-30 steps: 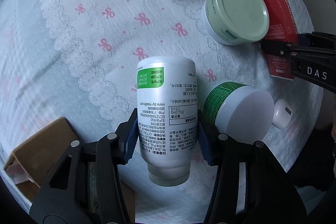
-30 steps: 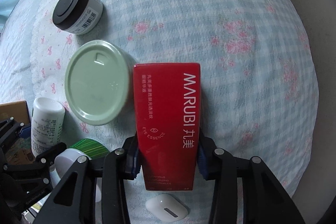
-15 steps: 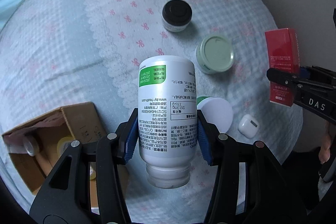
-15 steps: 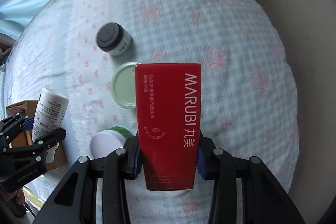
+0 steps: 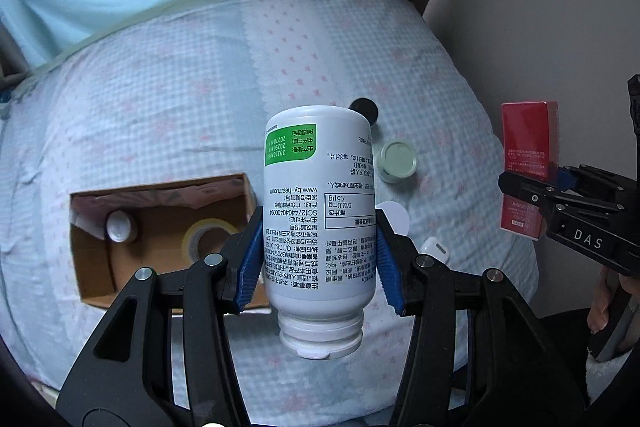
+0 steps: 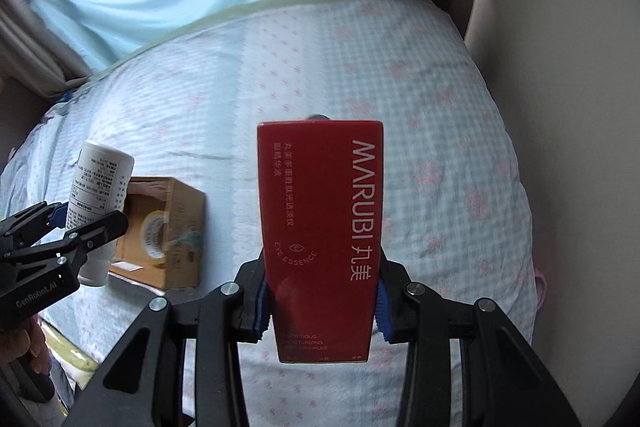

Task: Organize rigid objects
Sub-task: 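Carry the pill bottle and red box into the cardboard box and release both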

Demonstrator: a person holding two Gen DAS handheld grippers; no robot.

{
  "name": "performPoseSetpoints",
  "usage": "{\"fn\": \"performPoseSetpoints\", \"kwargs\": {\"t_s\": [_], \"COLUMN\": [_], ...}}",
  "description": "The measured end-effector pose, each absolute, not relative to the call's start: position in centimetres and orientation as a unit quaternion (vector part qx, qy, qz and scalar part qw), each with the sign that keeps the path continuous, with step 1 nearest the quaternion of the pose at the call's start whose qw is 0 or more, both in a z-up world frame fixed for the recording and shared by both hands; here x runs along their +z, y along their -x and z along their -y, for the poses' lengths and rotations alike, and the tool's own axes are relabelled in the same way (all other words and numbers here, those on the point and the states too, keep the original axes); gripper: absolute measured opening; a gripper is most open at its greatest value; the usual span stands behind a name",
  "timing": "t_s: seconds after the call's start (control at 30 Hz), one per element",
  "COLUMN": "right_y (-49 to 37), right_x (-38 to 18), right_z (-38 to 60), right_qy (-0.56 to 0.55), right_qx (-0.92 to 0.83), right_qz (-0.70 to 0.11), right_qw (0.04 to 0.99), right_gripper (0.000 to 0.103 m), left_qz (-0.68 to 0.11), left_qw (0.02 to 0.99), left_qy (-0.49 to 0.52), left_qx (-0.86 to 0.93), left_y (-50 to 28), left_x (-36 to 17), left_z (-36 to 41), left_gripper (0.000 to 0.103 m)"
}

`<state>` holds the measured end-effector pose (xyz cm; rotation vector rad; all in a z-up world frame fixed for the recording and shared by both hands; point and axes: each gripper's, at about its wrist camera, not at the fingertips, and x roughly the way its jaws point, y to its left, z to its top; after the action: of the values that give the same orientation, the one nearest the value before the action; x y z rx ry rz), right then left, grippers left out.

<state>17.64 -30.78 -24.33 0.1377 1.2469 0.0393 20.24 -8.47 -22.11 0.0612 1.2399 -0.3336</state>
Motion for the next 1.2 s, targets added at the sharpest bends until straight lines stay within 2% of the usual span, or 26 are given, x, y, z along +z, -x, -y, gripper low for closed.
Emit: {"fn": "performPoseSetpoints", "kwargs": {"t_s": [0.23, 0.47, 0.8, 1.2], "right_y": [-16.3, -15.8, -18.0, -23.2], "right_x": [-19.9, -19.0, -23.9, -34.4], "right_z": [23.3, 13.7, 1.4, -3.9], "right_qy": [-0.049, -0.079, -0.135, -0.163], "right_qx": [0.049, 0.060, 0.060, 0.050], "right_qz": [-0.554, -0.545, -0.586, -0.661], "right_qw": [0.830, 0.833, 0.797, 0.731], "right_gripper": [0.037, 0.037, 0.037, 0.037], "left_qz": [-0.551, -0.558, -0.595, -0.659], "left_qw": [0.823, 0.816, 0.783, 0.726], "left_qy": [-0.023, -0.033, -0.078, -0.082], "left_qx": [-0.136, -0.144, -0.164, -0.176], "left_y": [-17.9, -17.9, -21.2, -24.3], "left_x": [-17.7, -18.1, -25.2, -36.4], "left_z": [-0.4, -10.8, -19.6, -21.0], "left_gripper": [0.046, 0.046, 0.046, 0.046]}}
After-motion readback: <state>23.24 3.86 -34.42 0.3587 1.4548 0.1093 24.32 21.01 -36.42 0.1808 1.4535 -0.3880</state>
